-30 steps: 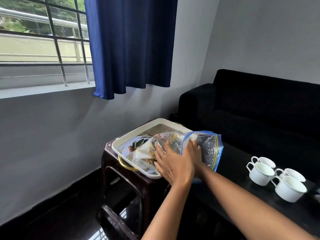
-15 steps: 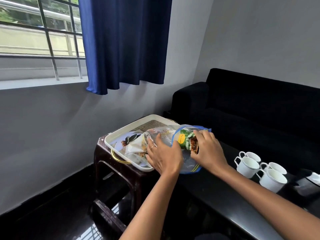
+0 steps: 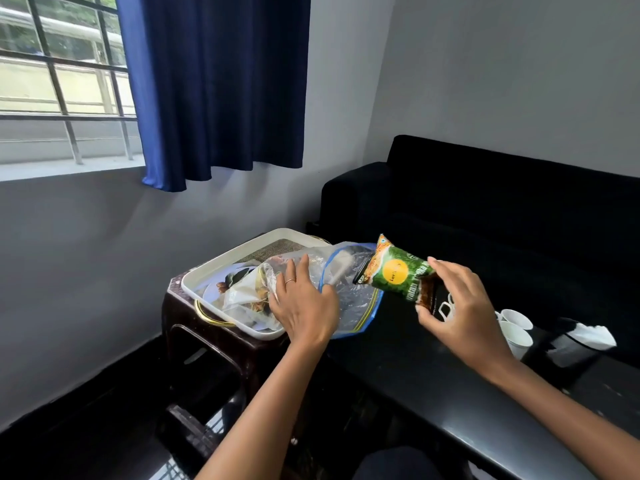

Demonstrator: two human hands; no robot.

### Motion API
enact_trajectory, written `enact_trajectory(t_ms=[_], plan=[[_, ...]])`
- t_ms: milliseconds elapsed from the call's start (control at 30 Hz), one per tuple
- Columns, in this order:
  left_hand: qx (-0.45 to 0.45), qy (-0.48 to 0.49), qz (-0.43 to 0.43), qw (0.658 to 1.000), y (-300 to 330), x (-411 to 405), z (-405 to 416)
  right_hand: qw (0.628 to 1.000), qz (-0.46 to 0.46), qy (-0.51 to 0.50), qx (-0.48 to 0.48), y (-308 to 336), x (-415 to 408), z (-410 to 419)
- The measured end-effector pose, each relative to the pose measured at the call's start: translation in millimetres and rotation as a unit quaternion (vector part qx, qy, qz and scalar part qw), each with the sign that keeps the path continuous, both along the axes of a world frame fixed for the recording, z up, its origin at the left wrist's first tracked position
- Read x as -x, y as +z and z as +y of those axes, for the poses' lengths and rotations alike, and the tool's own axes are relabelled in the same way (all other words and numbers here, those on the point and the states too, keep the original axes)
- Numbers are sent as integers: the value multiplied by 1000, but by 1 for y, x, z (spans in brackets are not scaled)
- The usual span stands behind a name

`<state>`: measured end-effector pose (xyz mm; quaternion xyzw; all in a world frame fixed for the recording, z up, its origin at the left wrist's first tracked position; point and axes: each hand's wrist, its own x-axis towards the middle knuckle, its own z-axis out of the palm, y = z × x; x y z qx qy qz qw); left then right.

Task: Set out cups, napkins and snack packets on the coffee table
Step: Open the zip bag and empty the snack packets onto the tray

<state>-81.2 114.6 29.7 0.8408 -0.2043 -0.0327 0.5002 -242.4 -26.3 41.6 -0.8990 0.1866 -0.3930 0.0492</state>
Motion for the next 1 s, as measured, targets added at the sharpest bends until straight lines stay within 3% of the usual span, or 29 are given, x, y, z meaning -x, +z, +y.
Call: enact_trajectory(t_ms=[200, 433, 733, 1000], plan=[[-68, -37, -87, 993, 1, 4, 1, 995, -82, -34, -49, 15, 9, -17], [-133, -134, -185, 964, -2, 16, -3, 985, -72, -53, -149, 24, -31, -42], [-184, -165, -183, 952, -9, 17, -3, 970, 48, -40, -233, 22, -145, -85], [-254, -213, -153, 931, -8, 18, -12, 943, 169, -24, -285, -16, -249, -94]])
